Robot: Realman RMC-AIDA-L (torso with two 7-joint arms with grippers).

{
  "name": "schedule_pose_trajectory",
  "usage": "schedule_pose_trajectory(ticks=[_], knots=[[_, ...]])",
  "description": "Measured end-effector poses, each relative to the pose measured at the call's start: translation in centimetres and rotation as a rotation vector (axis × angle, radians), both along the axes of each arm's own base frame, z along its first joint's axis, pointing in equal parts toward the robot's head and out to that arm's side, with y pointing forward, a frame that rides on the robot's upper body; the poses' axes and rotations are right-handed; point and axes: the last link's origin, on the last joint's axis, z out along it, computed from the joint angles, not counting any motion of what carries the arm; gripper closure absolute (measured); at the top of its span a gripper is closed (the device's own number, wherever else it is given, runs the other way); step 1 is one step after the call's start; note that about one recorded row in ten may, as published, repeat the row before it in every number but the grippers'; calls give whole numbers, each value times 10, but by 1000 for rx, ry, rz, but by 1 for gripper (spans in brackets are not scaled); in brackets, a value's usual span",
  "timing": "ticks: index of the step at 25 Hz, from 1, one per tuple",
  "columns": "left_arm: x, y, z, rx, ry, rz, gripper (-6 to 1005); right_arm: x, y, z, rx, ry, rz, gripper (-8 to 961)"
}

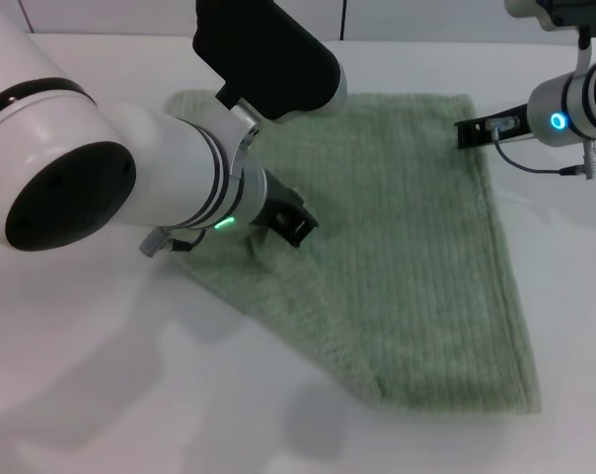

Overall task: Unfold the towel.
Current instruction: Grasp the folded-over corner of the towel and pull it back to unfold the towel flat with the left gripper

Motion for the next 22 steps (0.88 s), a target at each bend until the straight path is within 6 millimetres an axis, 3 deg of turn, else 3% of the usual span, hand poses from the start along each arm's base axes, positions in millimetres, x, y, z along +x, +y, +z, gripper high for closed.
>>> schedule_pose_trajectory(ticks=[22], knots=[[-11, -7, 14, 24, 4, 121, 986, 3, -1, 0, 2, -1, -6, 955]])
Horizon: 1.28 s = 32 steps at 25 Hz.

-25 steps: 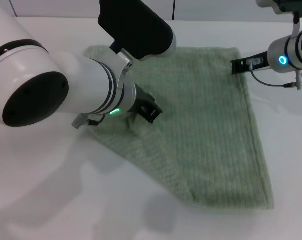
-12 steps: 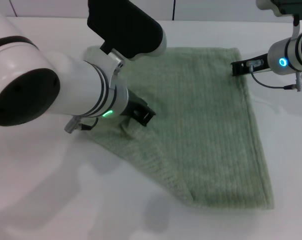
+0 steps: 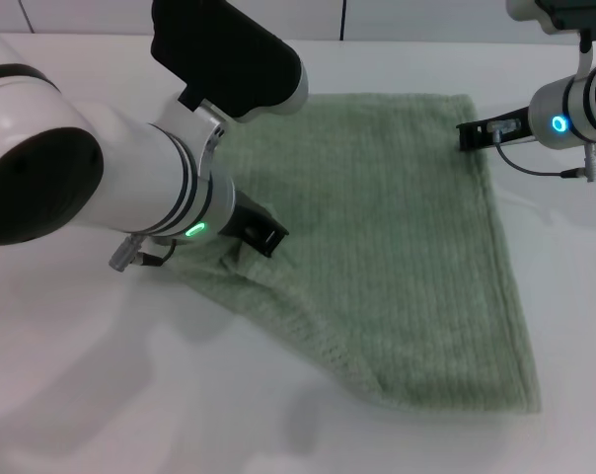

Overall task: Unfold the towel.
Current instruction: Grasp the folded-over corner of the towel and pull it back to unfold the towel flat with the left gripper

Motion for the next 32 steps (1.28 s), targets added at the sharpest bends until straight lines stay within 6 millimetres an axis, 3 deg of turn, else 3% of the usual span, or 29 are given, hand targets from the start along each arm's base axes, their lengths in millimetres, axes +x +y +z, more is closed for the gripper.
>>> schedule_pose_trajectory(ticks=[9, 21, 32], knots=[[-5, -2, 8, 6, 10, 43, 984, 1, -1, 0, 0, 0, -2, 954], [-28, 0, 22, 52, -3, 131, 981, 3, -2, 0, -4, 0, -8, 955], [-26, -13, 29, 57, -12, 186, 978, 3, -3, -1, -8, 0, -12, 954]])
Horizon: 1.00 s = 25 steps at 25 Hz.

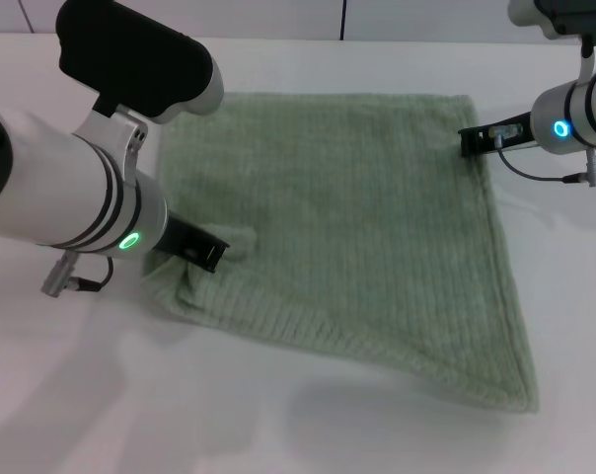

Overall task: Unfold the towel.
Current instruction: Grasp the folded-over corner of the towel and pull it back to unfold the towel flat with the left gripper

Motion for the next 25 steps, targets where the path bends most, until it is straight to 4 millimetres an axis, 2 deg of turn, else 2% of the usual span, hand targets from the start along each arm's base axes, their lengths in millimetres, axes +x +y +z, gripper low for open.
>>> schedule_pose_trajectory(ticks=[9, 25], knots=[[-7, -12, 2, -17, 21, 73, 976, 0, -1, -1, -5, 2, -3, 954], [-16, -20, 3, -22, 36, 147, 972, 2, -3, -1, -9, 4, -11, 955]])
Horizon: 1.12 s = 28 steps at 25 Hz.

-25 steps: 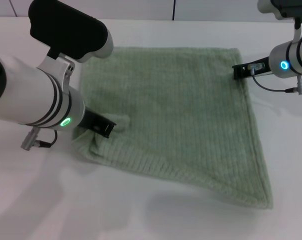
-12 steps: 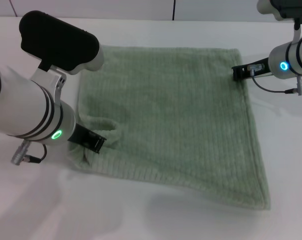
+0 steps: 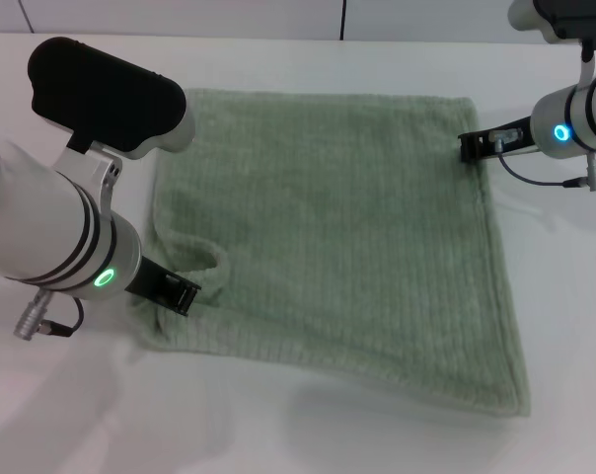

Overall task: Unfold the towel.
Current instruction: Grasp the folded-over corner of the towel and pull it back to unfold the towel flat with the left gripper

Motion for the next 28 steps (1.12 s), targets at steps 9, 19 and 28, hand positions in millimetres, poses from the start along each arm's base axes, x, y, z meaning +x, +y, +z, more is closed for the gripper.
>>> schedule_pose_trajectory(ticks=[9, 19, 28], knots=[[-4, -4, 0, 1, 9, 49, 970, -1, -1, 0, -8, 0, 0, 955], [-9, -6, -2, -12, 29, 88, 968, -1, -1, 0, -10, -1, 1, 955], [-17, -4, 0, -6, 44, 119, 540, -1, -1, 0, -11, -1, 1, 955]])
